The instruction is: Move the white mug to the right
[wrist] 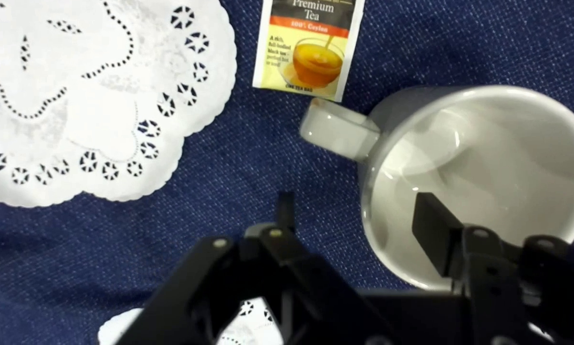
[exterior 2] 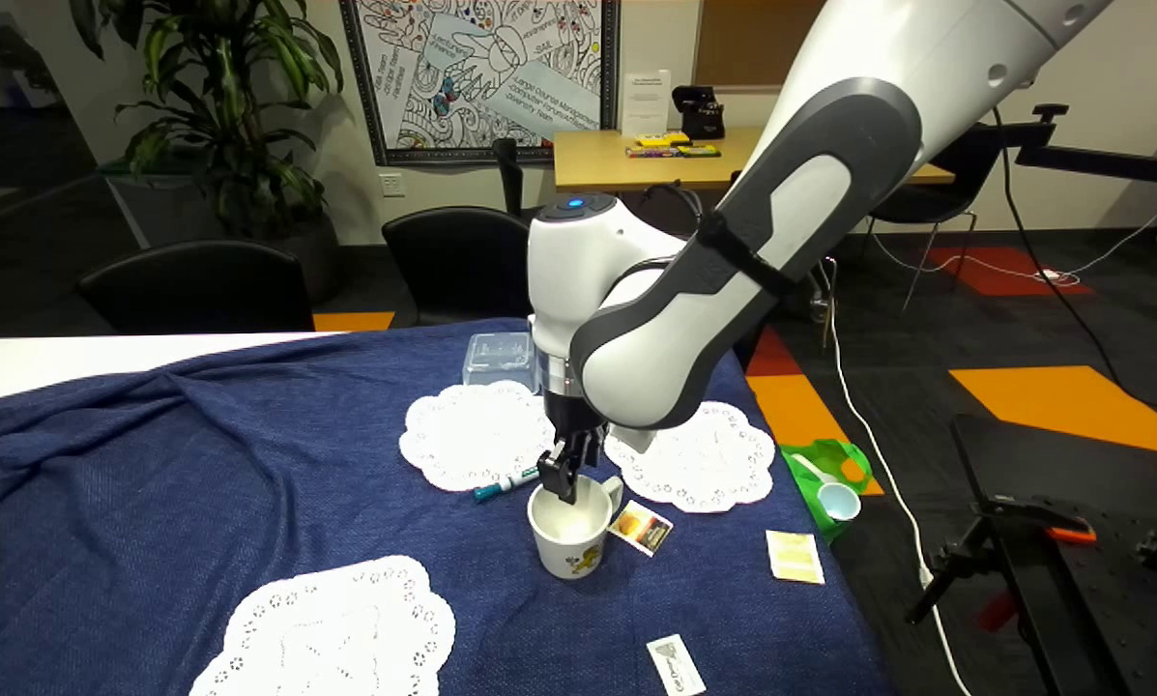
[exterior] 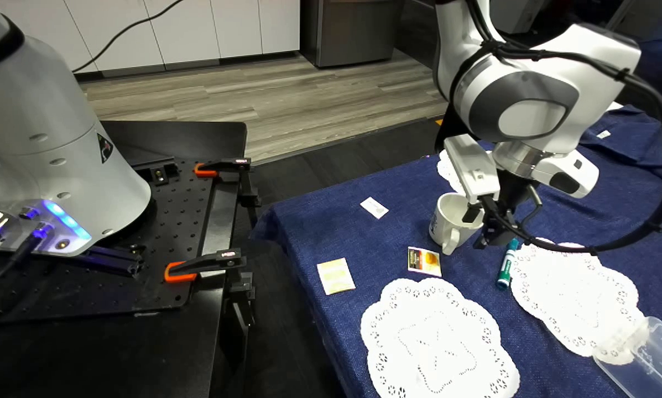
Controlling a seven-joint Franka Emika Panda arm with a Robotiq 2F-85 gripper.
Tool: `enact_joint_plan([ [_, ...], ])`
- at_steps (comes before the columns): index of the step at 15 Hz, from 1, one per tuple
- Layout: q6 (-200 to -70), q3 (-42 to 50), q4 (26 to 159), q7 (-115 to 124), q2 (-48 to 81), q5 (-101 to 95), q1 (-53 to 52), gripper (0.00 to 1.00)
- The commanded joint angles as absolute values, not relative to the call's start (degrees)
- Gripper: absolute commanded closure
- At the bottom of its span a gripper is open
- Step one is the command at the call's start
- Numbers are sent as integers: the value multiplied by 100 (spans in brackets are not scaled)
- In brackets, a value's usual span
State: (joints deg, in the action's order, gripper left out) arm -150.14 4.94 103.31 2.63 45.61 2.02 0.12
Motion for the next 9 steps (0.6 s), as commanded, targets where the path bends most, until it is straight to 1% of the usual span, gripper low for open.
enact_joint_plan([
  [1, -15146, 464, 10463, 284, 4439, 60, -5, 66],
  [5, -15152, 346, 10439, 233, 4471, 97, 21, 95],
  [6, -15148, 312, 10430, 224, 4480, 108, 24, 99],
  [7, -15145, 266, 10423, 198, 4490, 128, 37, 100],
  [9, -15119, 214, 10436, 217, 4453, 149, 29, 98],
])
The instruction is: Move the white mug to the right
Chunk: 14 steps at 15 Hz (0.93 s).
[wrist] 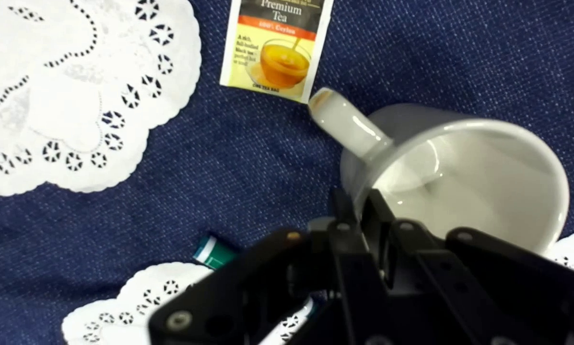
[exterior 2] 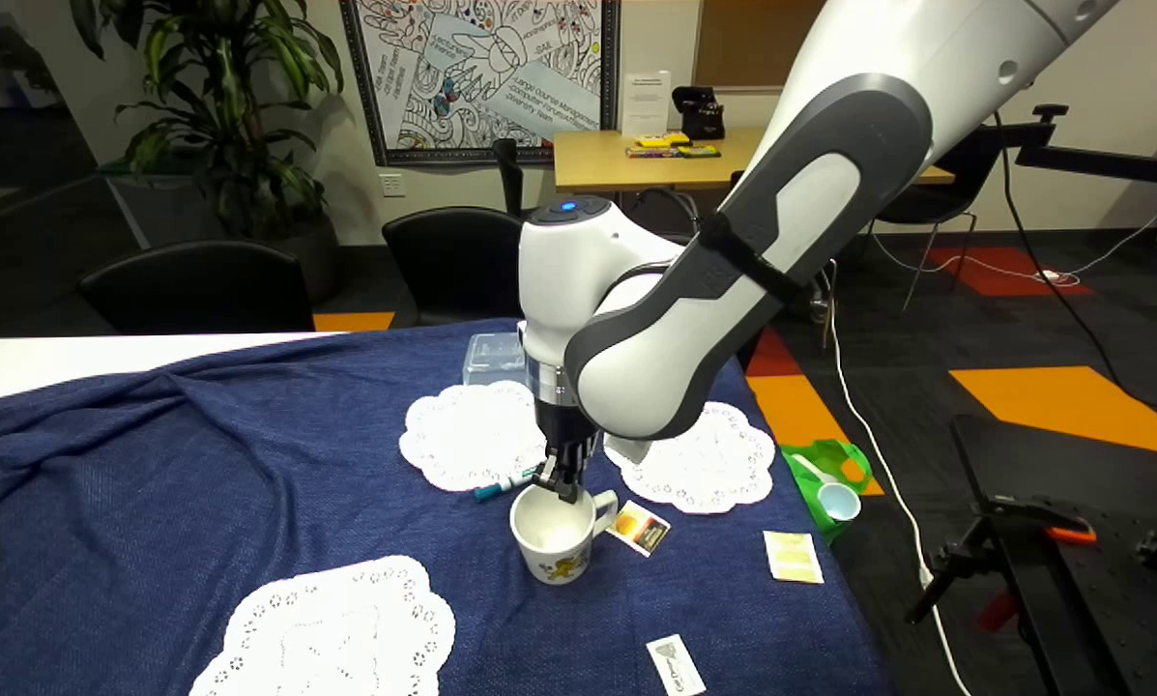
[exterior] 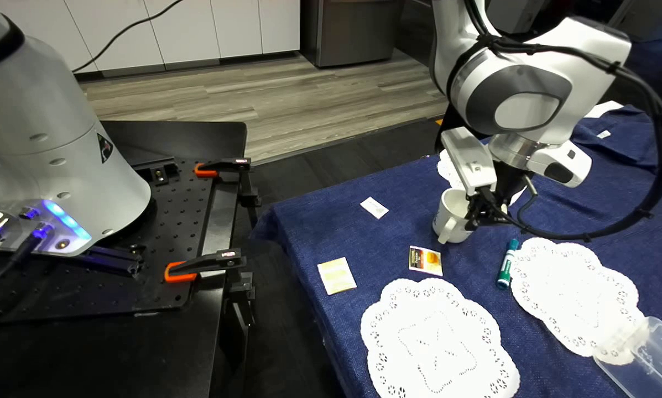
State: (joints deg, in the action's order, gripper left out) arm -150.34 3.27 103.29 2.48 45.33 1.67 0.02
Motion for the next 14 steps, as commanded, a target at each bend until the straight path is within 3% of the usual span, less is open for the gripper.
enact_joint_plan([
  [1, -15097, 200, 10457, 247, 4414, 164, 21, 97],
  [14, -15095, 147, 10598, 256, 4089, 547, 460, 98],
])
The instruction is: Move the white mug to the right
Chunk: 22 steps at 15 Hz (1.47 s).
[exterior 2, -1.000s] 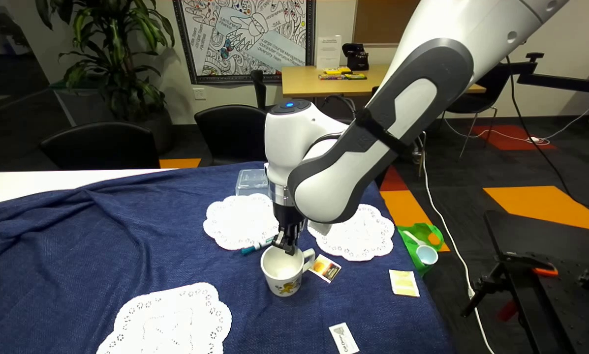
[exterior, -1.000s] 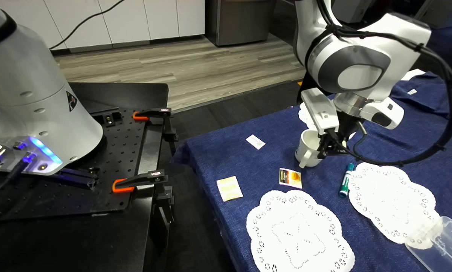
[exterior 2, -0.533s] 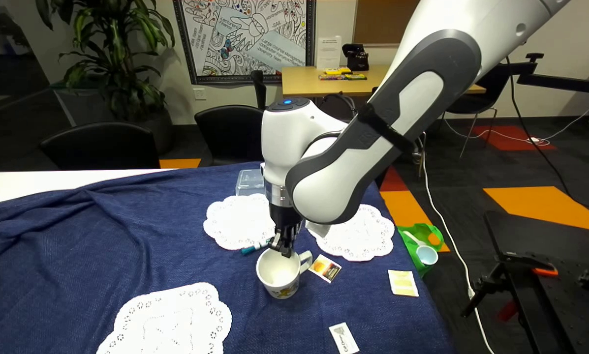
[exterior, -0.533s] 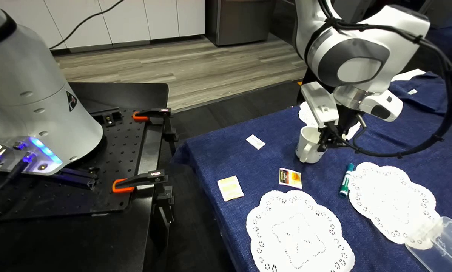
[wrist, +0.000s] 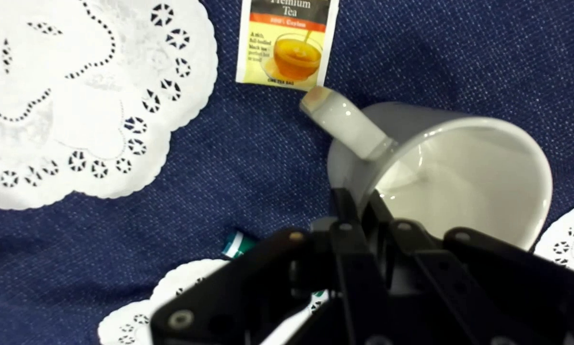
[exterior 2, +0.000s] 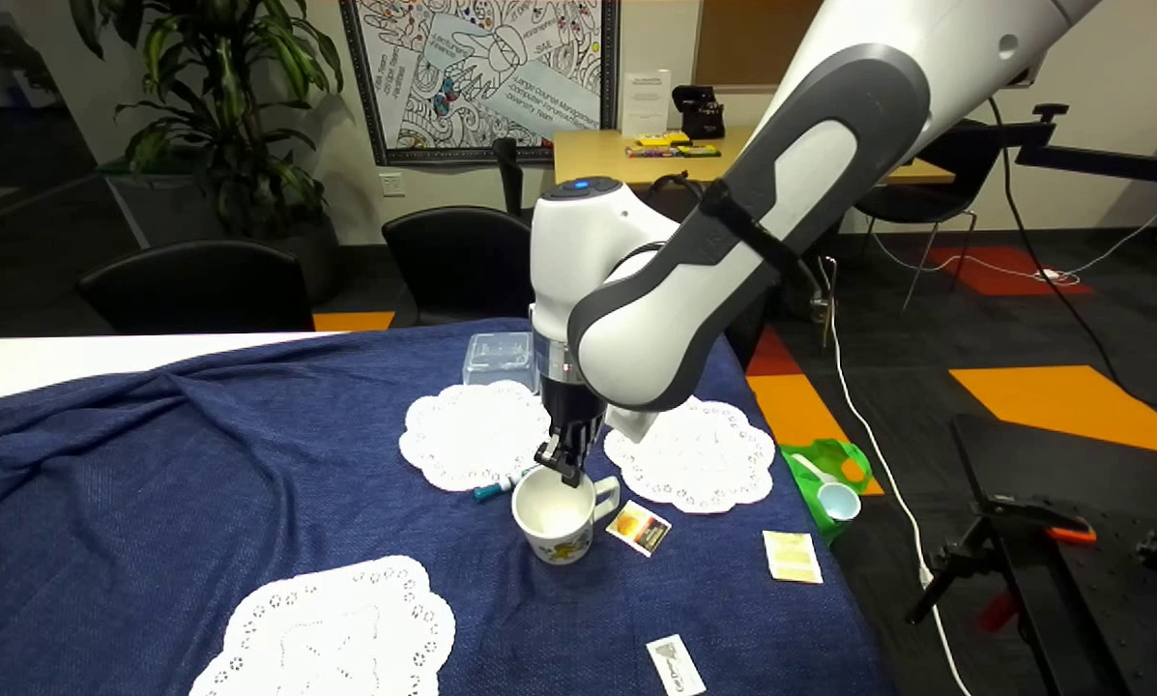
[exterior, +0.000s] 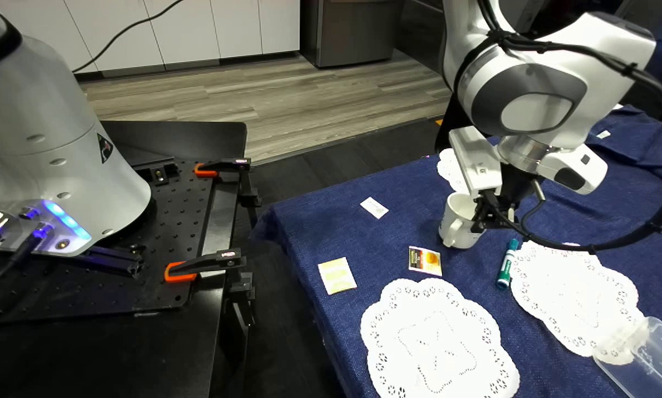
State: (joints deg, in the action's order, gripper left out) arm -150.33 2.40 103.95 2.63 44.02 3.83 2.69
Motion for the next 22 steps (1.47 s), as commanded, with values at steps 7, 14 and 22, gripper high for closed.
enact_joint_plan([
  [7, -15048, 55, 10442, 164, 4044, 929, 863, 98],
  [14, -14927, 133, 10064, 224, 4114, 1119, 1126, 98],
  [22, -14772, 378, 9610, 380, 4343, 1094, 1343, 98],
])
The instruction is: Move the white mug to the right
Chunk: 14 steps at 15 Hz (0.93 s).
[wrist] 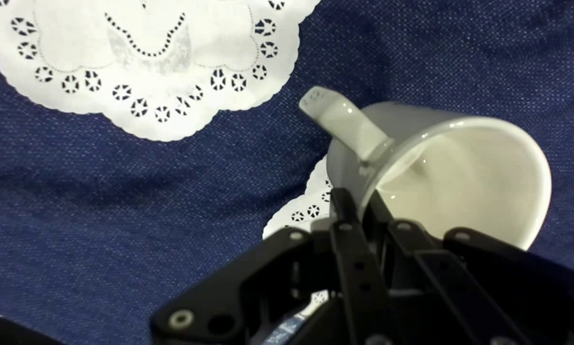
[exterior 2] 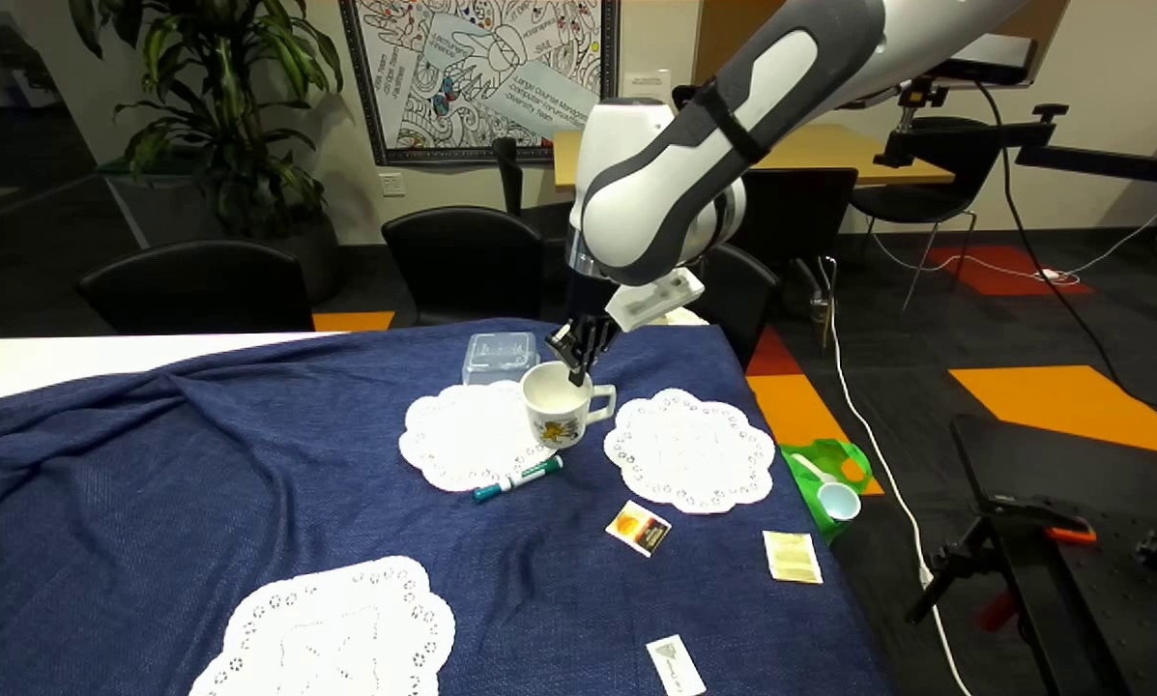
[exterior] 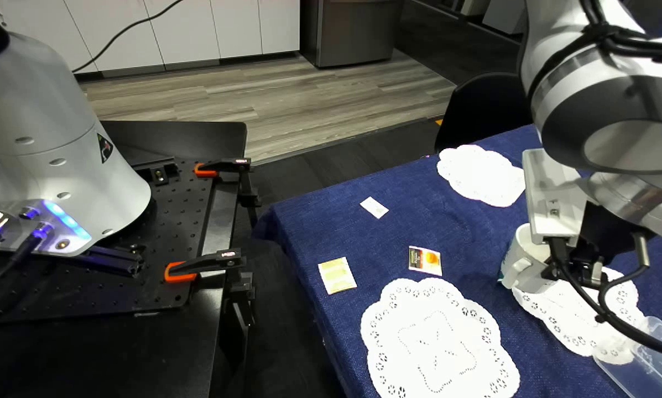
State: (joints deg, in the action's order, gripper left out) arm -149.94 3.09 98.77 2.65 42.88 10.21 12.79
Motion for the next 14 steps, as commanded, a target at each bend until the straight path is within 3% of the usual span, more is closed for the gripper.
enact_joint_plan([
  [1, -14760, 398, 9562, 389, 4385, 1092, 1371, 98],
  [14, -14360, 636, 8817, 678, 5128, 1110, 1684, 98],
])
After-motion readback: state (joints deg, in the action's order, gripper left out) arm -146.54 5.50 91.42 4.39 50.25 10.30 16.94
